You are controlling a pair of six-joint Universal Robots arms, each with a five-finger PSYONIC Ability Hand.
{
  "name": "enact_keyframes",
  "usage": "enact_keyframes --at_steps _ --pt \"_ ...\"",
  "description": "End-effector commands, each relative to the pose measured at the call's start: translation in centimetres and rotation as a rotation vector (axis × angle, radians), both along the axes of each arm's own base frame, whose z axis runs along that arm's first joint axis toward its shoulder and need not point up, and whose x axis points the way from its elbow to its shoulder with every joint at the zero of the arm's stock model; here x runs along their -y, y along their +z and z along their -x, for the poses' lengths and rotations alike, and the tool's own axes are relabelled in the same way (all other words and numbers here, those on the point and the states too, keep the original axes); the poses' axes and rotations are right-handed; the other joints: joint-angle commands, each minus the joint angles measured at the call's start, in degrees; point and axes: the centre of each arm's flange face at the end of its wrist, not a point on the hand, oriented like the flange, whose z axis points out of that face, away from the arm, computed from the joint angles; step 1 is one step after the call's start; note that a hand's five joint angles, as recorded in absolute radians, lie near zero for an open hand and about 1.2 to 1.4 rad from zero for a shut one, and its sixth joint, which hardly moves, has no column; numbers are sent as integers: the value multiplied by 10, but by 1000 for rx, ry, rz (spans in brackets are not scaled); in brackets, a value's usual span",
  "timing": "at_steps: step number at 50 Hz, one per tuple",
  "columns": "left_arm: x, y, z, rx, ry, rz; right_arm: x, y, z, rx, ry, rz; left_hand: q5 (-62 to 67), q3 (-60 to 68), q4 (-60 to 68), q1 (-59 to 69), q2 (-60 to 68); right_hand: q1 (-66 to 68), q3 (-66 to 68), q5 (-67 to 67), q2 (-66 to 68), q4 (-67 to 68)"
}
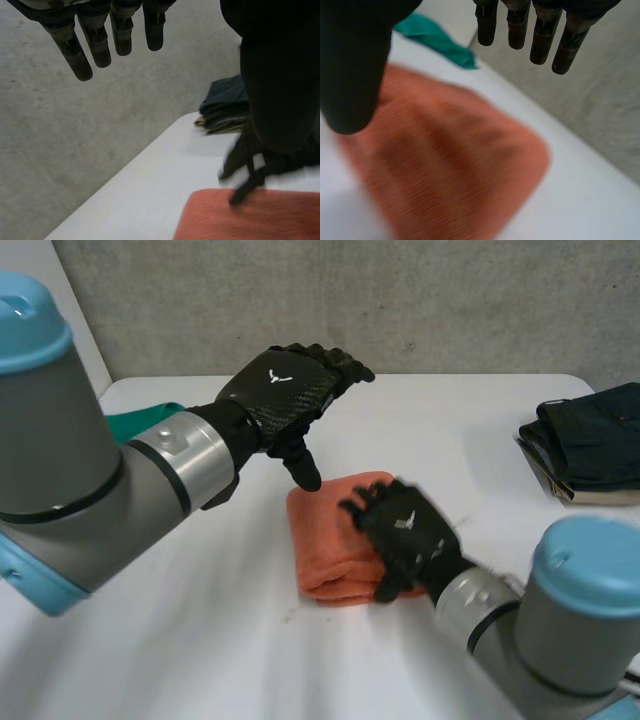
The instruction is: Fold the laundry.
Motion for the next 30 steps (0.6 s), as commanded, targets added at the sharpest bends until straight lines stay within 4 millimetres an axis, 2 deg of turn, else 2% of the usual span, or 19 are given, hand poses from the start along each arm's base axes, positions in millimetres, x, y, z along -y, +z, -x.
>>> enact_keyframes --at_steps 1,8,25,29,30 --pt "-6 0 -2 3 -72 -46 -5 -52 -9 -80 42 -13 8 13 17 22 18 3 -22 -33 -24 -32" --pt "-7 -2 -2 5 -71 -53 14 -61 -15 -124 1 126 6 11 15 21 16 3 -22 -33 -24 -32" --pt "-8 -5 -2 8 -71 -61 44 -65 -33 -102 -20 182 6 11 15 21 16 10 -15 -25 -17 -25" --pt "-9 -6 -2 10 -73 -63 54 -61 -39 -80 -22 206 6 11 15 21 16 175 150 139 148 140" --pt "-9 -6 -2 9 -72 -64 58 -58 -42 -68 -23 215 6 11 15 21 16 263 239 228 236 229"
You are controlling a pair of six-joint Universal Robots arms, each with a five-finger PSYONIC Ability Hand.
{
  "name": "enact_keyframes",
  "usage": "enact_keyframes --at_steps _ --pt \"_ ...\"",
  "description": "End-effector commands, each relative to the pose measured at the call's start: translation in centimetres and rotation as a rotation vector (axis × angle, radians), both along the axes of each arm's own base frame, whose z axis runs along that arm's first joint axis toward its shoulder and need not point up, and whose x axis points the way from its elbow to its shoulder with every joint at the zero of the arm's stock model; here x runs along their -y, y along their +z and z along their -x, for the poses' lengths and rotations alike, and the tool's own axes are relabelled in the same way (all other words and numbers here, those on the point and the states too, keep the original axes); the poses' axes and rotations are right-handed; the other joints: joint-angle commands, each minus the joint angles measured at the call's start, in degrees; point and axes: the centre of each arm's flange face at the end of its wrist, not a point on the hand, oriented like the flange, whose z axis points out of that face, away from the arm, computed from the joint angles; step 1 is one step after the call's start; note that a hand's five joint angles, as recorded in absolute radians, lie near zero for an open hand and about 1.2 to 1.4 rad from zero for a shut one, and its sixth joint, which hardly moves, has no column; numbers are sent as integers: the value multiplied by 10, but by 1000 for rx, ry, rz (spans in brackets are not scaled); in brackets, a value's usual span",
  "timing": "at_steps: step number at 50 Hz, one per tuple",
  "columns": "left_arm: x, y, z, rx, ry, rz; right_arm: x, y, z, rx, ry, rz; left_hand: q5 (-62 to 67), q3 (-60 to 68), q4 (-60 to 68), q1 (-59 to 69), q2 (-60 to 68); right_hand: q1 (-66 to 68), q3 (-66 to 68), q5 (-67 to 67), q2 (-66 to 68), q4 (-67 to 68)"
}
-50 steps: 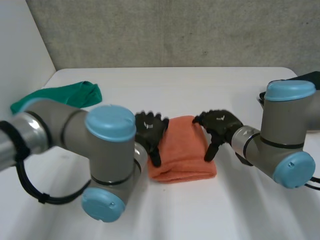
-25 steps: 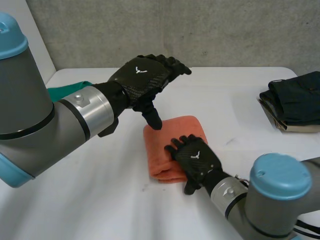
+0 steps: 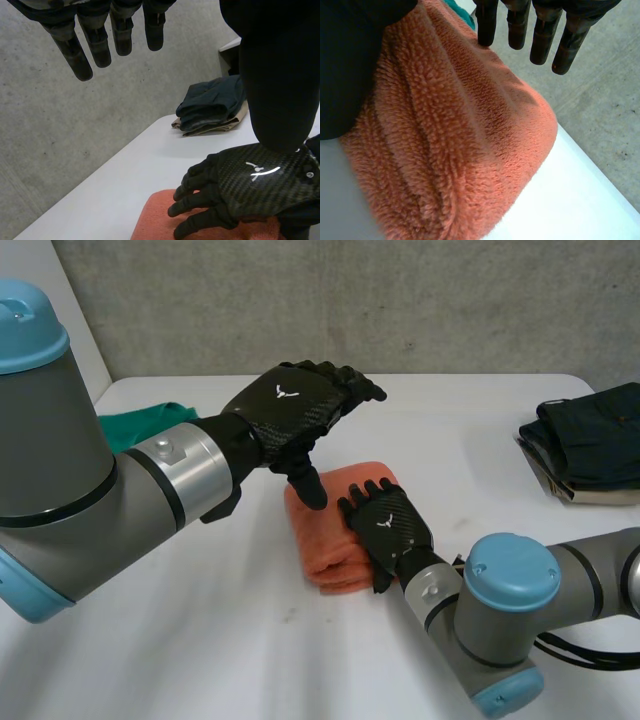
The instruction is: Fold the laundry.
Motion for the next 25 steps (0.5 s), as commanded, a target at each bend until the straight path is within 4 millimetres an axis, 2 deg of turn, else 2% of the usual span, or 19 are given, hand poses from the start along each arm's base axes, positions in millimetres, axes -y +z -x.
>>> enact_keyframes --at_steps 1,3,4,5,7,11,12,15,19,22,23,25 --pt "-2 -1 1 1 -5 -5 19 8 -13 43 6 40 6 12 15 21 16 327 303 292 300 293" --pt "-3 -2 1 3 -5 -7 22 9 -15 49 11 41 6 12 15 21 16 495 471 460 468 461" --pt "-3 -2 1 3 -5 -7 24 11 -18 53 16 47 6 12 15 21 16 646 622 611 619 611" --pt "-3 -2 1 4 -6 -7 26 11 -19 56 16 51 6 12 15 21 16 702 678 667 675 667" --pt "-3 -3 1 4 -5 -10 27 13 -19 60 20 53 6 12 15 21 16 703 678 667 676 668" --pt "-3 -2 1 5 -7 -7 41 20 -9 68 -7 65 5 11 14 19 14 703 678 667 676 668" --pt "-3 -3 1 5 -7 -9 54 24 4 69 -42 70 5 11 14 19 14 703 678 667 676 668" --pt "-4 -3 0 5 -7 -11 75 38 26 72 -89 93 3 9 12 17 13 703 678 667 676 668" --pt "-4 -3 0 5 -7 -11 110 63 59 88 -110 151 1 7 10 15 11 703 678 667 676 668" --pt "-3 -3 0 6 -6 -10 129 82 74 108 -92 212 -2 4 7 12 7 703 678 667 676 668" --pt "-3 -3 0 5 -5 -11 142 99 84 129 -84 260 -2 4 7 12 7 703 678 667 676 668" --pt "-3 -3 0 5 -5 -11 155 119 92 145 -78 322 -2 4 7 12 7 703 678 667 676 668"
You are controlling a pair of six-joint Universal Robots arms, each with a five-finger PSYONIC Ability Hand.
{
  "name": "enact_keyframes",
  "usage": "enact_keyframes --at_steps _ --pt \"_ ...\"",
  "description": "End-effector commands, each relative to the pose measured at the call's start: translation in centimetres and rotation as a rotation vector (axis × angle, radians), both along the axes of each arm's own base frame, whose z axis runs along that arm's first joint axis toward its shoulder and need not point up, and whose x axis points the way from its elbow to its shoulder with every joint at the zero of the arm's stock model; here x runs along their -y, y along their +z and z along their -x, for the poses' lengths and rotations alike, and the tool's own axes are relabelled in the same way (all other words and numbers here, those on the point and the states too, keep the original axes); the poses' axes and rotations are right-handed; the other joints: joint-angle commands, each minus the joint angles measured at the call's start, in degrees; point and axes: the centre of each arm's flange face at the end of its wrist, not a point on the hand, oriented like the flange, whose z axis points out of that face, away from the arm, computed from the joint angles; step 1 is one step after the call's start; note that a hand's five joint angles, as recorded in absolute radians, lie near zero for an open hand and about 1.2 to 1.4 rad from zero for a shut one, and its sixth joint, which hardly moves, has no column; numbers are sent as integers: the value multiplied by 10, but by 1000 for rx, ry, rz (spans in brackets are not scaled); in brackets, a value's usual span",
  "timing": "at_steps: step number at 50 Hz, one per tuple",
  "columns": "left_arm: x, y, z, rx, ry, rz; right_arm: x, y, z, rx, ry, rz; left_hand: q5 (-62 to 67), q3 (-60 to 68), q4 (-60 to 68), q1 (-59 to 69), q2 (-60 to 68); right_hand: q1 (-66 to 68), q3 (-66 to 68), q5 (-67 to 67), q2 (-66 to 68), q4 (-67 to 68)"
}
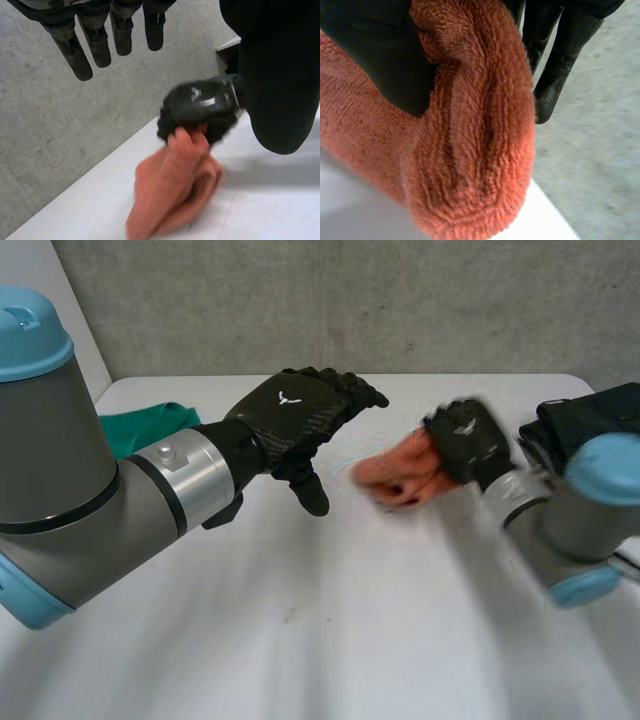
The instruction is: Fold the laundry.
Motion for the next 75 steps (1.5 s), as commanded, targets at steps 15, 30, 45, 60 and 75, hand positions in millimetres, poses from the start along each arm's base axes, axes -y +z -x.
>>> enact_keyframes --at_steps 15,30,45,60,75 --pt "0 0 0 0 1 -1 143 134 151 331 -76 460 -2 4 8 13 9 277 137 177 132 120" --pt "-1 -6 0 11 -2 -18 169 -7 254 224 -135 186 -2 4 8 13 9 277 137 177 132 120" --pt "-3 -9 1 16 -6 -27 152 -21 293 151 -239 149 -4 2 6 11 7 277 137 177 132 120" --pt "-4 -8 1 8 -8 -31 96 41 327 -34 -422 74 -9 -3 1 6 2 -423 -563 -523 -568 -580" --pt "-20 15 1 -54 -32 -9 89 129 421 -205 -1042 150 -12 -6 -2 3 -1 -423 -563 -523 -568 -580"
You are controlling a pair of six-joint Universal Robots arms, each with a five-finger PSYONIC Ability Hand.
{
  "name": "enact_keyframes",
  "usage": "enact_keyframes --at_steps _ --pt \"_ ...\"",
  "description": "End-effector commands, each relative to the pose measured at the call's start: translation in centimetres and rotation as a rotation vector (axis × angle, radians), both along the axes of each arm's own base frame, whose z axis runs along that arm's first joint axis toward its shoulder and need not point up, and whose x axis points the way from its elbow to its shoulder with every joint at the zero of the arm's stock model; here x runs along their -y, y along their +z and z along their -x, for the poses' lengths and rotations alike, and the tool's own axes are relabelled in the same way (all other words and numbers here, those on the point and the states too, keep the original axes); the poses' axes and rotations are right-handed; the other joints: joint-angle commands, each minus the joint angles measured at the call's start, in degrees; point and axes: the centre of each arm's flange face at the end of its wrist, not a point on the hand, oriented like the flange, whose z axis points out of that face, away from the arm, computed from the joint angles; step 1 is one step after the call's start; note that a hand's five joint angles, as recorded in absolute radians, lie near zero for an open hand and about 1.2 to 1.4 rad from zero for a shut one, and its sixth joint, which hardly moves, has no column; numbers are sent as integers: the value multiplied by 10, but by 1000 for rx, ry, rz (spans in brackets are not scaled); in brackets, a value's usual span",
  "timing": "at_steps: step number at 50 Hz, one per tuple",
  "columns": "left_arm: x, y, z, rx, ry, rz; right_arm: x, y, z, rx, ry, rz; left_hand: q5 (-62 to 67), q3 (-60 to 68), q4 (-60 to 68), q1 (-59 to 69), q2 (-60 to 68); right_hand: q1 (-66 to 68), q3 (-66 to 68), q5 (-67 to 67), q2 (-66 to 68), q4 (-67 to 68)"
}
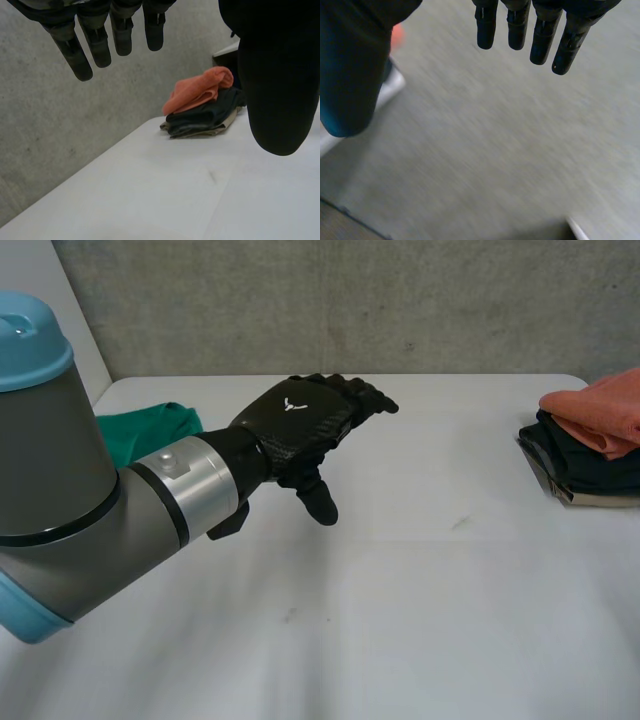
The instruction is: Fold the laundry.
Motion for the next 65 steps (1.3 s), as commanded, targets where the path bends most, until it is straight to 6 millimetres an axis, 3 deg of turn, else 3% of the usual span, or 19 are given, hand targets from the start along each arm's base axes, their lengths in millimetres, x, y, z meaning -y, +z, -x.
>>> enact_keyframes --at_steps 1,4,5,8,9,12,13,16,24,28,29,32,35,41,49,51,55,59,65 --pt "-12 17 0 -37 -20 39 2 50 34 -110 -363 70 -12 -6 -2 4 -1 -16 -21 -35 -25 -33" --pt "-15 22 -2 -46 -26 48 9 60 -1 -91 -290 107 -14 -8 -4 2 -3 -16 -21 -35 -25 -33" --pt "-16 23 -2 -49 -24 49 11 72 -34 -62 -208 143 -16 -10 -5 1 -5 -16 -21 -35 -25 -33" --pt "-17 26 -4 -58 -23 63 5 90 -82 7 -84 186 -17 -11 -7 -1 -6 -16 -21 -35 -25 -33" --pt "-16 27 -4 -66 -20 74 -4 94 -111 69 7 189 -17 -11 -7 -1 -6 -16 -21 -35 -25 -33" --pt "-12 29 -4 -75 -9 91 -21 92 -163 155 185 164 -17 -11 -7 -1 -6 -16 -21 -35 -25 -33" --pt "-10 30 -5 -80 -2 99 -35 85 -197 203 314 123 -19 -13 -9 -3 -8 -16 -21 -35 -25 -33" --pt "-4 31 -6 -85 15 117 -75 69 -256 253 556 29 -17 -11 -7 -1 -6 -16 -21 -35 -25 -33" --pt "71 28 -45 -84 294 245 -165 -9 -352 218 875 -241 -21 -15 -10 -4 -10 -16 -21 -35 -25 -33" --pt "141 1 -87 21 459 318 -186 -43 -368 123 861 -323 -11 -5 0 6 0 -16 -21 -35 -25 -33" --pt "170 -12 -110 78 527 342 -188 -49 -368 104 844 -334 -10 -5 0 6 0 -16 -21 -35 -25 -33" --pt "208 -36 -139 177 601 368 -191 -62 -366 40 780 -357 -12 -6 -2 4 -1 -16 -21 -35 -25 -33" --pt "252 -79 -173 316 660 379 -190 -65 -363 24 741 -360 -16 -10 -5 1 -5 -16 -21 -35 -25 -33" --pt "291 -144 -202 486 675 396 -189 -71 -358 27 723 -382 -21 -15 -10 -4 -10 -16 -21 -35 -25 -33" --pt "311 -191 -219 560 704 383 -190 -74 -357 29 719 -392 58 64 68 74 69 -16 -21 -35 -25 -33" --pt "313 -197 -220 563 708 379 -190 -74 -357 29 719 -395 164 170 174 180 175 -16 -21 -35 -25 -33" --pt "316 -198 -220 573 730 407 -190 -74 -357 29 716 -392 673 679 683 689 684 -16 -21 -35 -25 -33" --pt "317 -170 -208 547 816 525 -190 -75 -356 28 710 -392 674 680 684 690 685 -16 -21 -35 -25 -33" --pt "279 -91 -168 353 866 667 -185 -75 -351 31 690 -390 674 680 684 690 685 -16 -21 -35 -25 -33"
